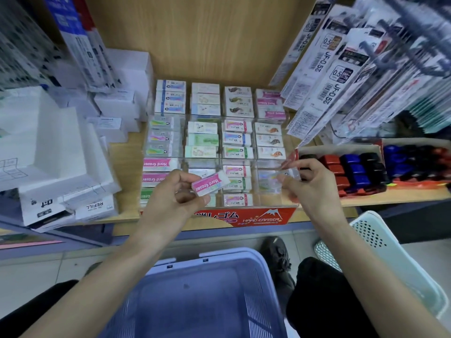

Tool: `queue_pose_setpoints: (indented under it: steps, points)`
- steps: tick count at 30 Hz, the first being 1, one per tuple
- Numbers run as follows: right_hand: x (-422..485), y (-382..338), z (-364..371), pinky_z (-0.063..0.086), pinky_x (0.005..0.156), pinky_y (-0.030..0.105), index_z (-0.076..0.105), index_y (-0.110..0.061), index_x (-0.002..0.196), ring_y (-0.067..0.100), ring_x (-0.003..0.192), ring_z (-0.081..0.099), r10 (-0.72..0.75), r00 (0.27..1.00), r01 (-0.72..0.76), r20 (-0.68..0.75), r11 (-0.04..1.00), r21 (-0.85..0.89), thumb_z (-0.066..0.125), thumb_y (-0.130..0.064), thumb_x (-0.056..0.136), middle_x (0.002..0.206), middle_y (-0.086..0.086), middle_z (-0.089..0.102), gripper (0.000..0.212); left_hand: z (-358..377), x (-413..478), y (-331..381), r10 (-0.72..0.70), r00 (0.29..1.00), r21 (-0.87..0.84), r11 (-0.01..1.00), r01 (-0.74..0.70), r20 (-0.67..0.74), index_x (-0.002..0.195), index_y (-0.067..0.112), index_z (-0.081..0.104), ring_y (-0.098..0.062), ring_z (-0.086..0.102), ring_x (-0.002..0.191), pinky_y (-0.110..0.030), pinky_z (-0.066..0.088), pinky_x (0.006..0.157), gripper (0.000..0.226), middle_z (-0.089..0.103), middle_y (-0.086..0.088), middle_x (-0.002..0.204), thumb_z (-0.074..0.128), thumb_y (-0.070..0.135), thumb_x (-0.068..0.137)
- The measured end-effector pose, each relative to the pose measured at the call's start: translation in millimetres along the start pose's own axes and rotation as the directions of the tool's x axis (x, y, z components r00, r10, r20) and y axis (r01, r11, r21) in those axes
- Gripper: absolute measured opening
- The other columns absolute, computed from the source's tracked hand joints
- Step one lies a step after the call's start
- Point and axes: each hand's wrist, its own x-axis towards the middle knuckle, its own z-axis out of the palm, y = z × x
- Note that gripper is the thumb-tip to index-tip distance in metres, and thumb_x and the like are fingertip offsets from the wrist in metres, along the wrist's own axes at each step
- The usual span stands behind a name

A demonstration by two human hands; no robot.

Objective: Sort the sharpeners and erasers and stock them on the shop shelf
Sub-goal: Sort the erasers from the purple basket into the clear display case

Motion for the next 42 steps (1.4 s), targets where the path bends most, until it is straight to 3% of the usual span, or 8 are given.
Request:
queue_pose_setpoints:
  steps: [2, 7, 10, 26, 29, 33, 38, 42]
  points:
    - [1, 3, -2, 0.050, 0.057, 0.030, 0.060, -0.021, 0.096, 0.022, 0.063, 0.064, -0.042, 0.999, 0.042, 0.003, 0.996, -0.075, 0.075, -0.018, 0.079, 0.092, 0.005, 0.067, 0.023, 2, 0, 1, -0.005, 1.000, -0.004, 1.000, 0.006, 0.006, 0.086, 0.018, 0.056, 0.003, 0.060, 0.062, -0.010, 0.049, 0.061, 0.026, 0.066, 0.001, 0.082, 0.069, -0.003, 0.079]
    - [-5, 6, 6, 0.033, 0.072, 0.001, 0.065, -0.011, 0.108, 0.003, 0.082, 0.053, -0.228, 0.966, 0.257, 0.119, 0.851, -0.458, 0.067, -0.011, 0.085, 0.110, 0.002, 0.052, 0.023, 2, -2, 3, -0.006, 1.000, 0.014, 1.000, 0.006, 0.026, 0.086, 0.018, 0.057, 0.003, 0.060, 0.062, -0.009, 0.047, 0.059, 0.027, 0.066, 0.006, 0.079, 0.070, -0.004, 0.078]
    - [-2, 6, 6, 0.033, 0.089, 0.014, 0.062, -0.008, 0.118, 0.021, 0.112, 0.053, -0.149, 0.963, 0.247, 0.223, 0.816, -0.523, 0.060, -0.005, 0.088, 0.126, 0.006, 0.048, 0.030, -3, -3, 0, -0.016, 0.999, 0.028, 0.999, 0.014, 0.045, 0.088, 0.020, 0.059, 0.001, 0.062, 0.067, -0.013, 0.050, 0.063, 0.027, 0.069, 0.005, 0.081, 0.071, -0.001, 0.078]
    - [3, 8, 5, 0.019, 0.086, 0.031, 0.072, -0.027, 0.098, 0.015, 0.116, 0.040, -0.205, 0.893, 0.450, 0.401, 0.469, -0.760, 0.061, -0.033, 0.089, 0.097, -0.006, 0.063, 0.015, -17, -17, -4, -0.027, 0.995, 0.116, 0.993, 0.015, 0.098, 0.090, 0.023, 0.062, -0.006, 0.063, 0.072, -0.011, 0.049, 0.064, 0.026, 0.071, 0.013, 0.090, 0.075, 0.006, 0.075]
    - [6, 12, 3, 0.017, 0.085, 0.030, 0.070, -0.029, 0.104, 0.015, 0.118, 0.036, -0.190, 0.863, 0.503, 0.467, 0.396, -0.768, 0.053, -0.031, 0.094, 0.112, -0.007, 0.065, 0.021, -17, -19, -4, -0.021, 0.994, 0.121, 0.993, 0.008, 0.103, 0.091, 0.023, 0.062, -0.009, 0.063, 0.074, -0.012, 0.049, 0.065, 0.026, 0.071, 0.014, 0.091, 0.075, 0.007, 0.076]
    - [12, 5, -15, 0.023, 0.101, 0.025, 0.059, -0.023, 0.126, 0.012, 0.127, 0.035, -0.181, 0.824, 0.527, 0.537, 0.591, -0.611, 0.049, -0.019, 0.096, 0.131, -0.005, 0.055, 0.031, -22, -17, -5, -0.004, 0.995, 0.127, 0.992, -0.009, 0.103, 0.091, 0.022, 0.063, -0.012, 0.064, 0.074, -0.018, 0.050, 0.069, 0.026, 0.071, 0.012, 0.092, 0.075, 0.006, 0.075]
    - [-3, -26, -25, 0.047, 0.072, 0.015, 0.063, -0.024, 0.112, -0.001, 0.086, 0.060, -0.267, 0.917, 0.337, 0.296, 0.916, -0.217, 0.052, -0.011, 0.095, 0.103, -0.015, 0.065, 0.024, -50, -7, 5, 0.089, 0.996, 0.088, 0.992, -0.090, 0.014, 0.086, 0.025, 0.063, -0.005, 0.063, 0.072, -0.021, 0.050, 0.070, 0.028, 0.072, 0.012, 0.085, 0.074, 0.004, 0.071]
    - [-41, -52, 32, 0.045, 0.066, 0.012, 0.063, -0.026, 0.108, 0.000, 0.081, 0.058, -0.287, 0.855, 0.304, 0.431, 0.952, 0.031, 0.055, -0.012, 0.093, 0.106, -0.015, 0.064, 0.022, -80, 1, 3, 0.127, 0.992, 0.251, 0.961, -0.118, -0.020, 0.090, 0.031, 0.066, -0.013, 0.059, 0.083, -0.025, 0.040, 0.069, 0.026, 0.068, 0.007, 0.086, 0.076, 0.018, 0.070]
